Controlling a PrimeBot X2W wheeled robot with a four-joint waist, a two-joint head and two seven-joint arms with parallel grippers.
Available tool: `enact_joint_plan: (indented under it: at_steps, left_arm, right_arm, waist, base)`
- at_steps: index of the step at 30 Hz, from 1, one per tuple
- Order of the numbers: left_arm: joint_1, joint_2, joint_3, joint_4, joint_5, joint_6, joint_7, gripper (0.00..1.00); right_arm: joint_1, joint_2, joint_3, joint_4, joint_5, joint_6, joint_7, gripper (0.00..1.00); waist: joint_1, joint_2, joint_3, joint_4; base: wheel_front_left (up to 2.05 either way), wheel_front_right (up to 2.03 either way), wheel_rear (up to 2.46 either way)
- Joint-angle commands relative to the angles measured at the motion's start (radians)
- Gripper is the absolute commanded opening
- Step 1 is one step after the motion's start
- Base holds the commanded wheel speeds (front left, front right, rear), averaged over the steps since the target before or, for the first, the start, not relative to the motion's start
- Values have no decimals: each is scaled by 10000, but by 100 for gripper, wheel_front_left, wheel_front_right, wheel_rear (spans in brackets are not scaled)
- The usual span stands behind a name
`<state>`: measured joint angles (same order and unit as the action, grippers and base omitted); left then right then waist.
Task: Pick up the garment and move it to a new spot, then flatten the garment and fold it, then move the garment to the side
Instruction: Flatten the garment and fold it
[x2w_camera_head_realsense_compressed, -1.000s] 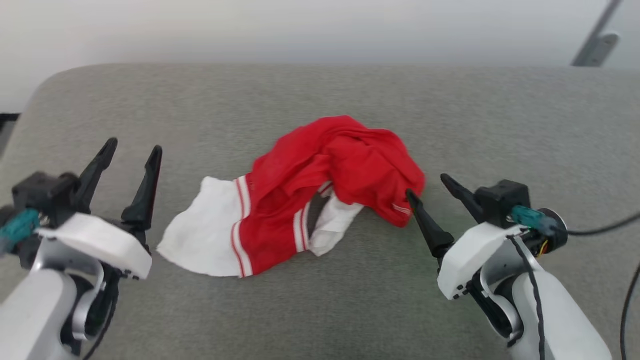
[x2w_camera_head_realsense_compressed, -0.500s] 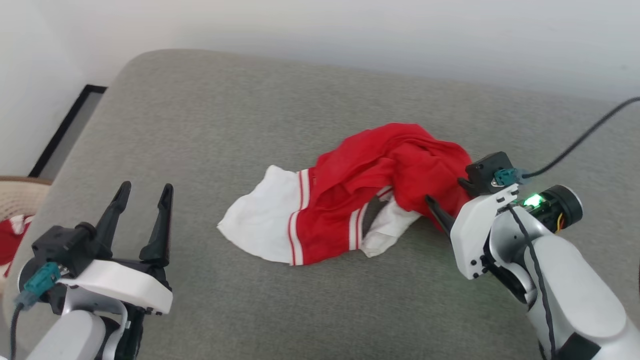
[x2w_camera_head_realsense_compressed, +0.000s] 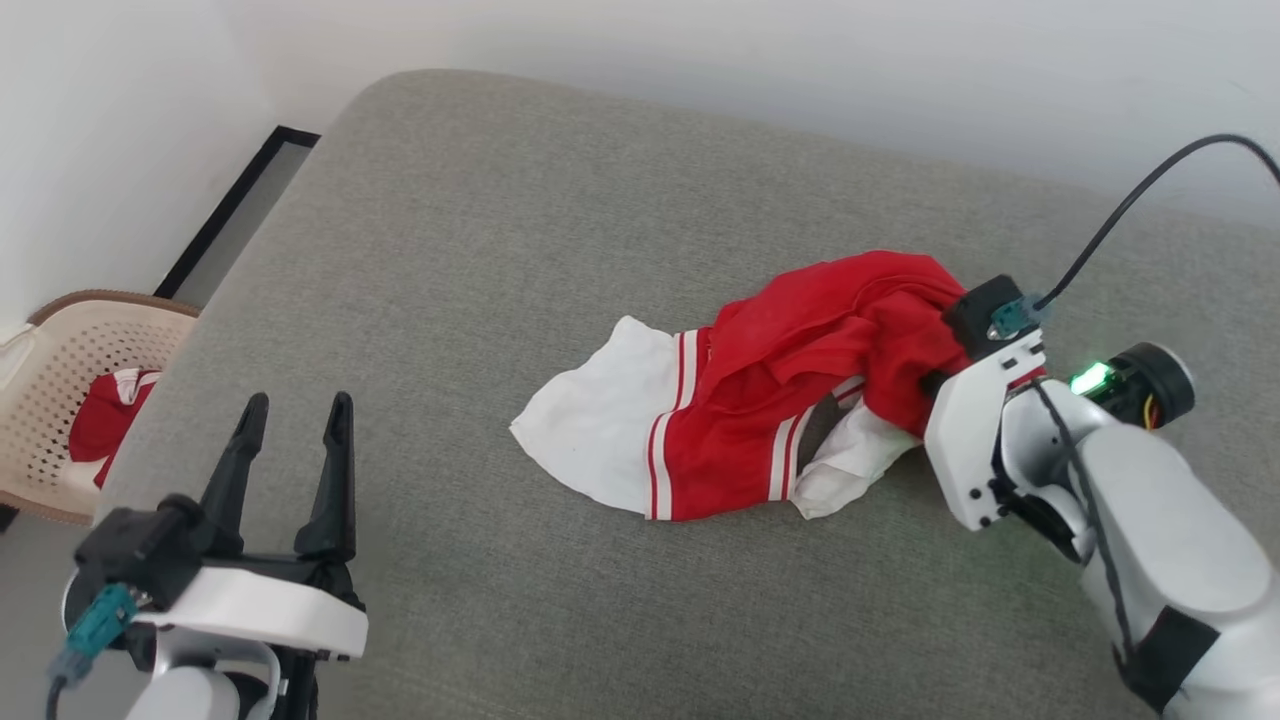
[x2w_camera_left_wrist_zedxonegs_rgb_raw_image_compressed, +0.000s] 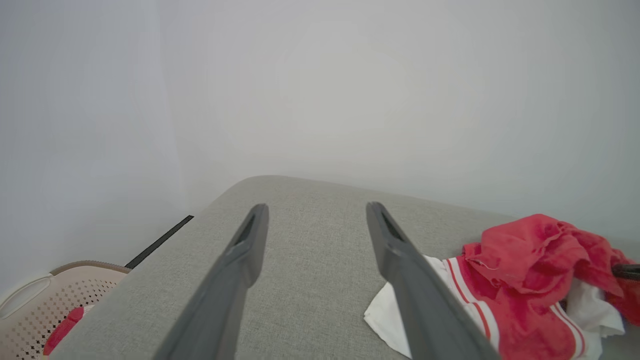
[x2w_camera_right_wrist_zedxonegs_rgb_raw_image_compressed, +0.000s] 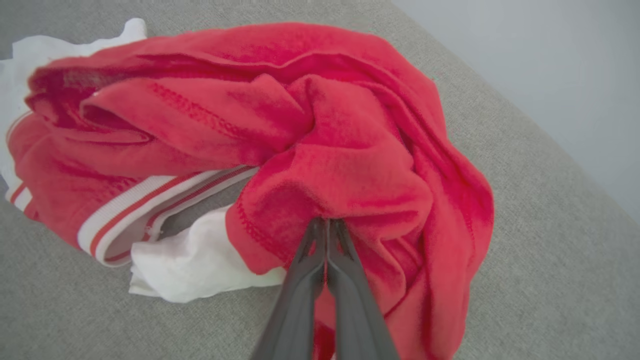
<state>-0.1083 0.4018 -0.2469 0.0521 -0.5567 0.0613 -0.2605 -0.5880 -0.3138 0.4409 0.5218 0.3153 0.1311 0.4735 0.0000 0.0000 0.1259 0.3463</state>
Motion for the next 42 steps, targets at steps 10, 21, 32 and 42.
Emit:
enact_joint_plan:
  at_steps: [10, 21, 32, 42]
  left_arm:
    - [694, -1400, 1233, 180, 1093, -1210, -60, 100]
    - [485, -2348, 1335, 372, 1766, -1847, -61, 100]
    - [352, -2726, 1109, 252, 1755, -1912, -61, 100]
    - [546, -2533, 1205, 183, 1629, -1916, -60, 100]
  right_arm:
    - [-937, -1011, -234, -665, 708, -7, 735, 0]
    - [-2485, -1532, -955, 1080, 160, -7, 5, 0]
    - [-4282, -1152, -2104, 4812, -1638, -7, -1301, 100]
    - [-4124, -625, -1915, 5224, -1548, -7, -2095, 100]
  waist:
    - [0, 0, 2, 496]
    - [0, 0, 262, 1444]
    - [0, 0, 759, 1854]
    - [0, 0, 410, 1664]
  base:
    - [0, 0, 0]
    - [0, 0, 0]
    - [0, 0, 0]
    - [0, 0, 0]
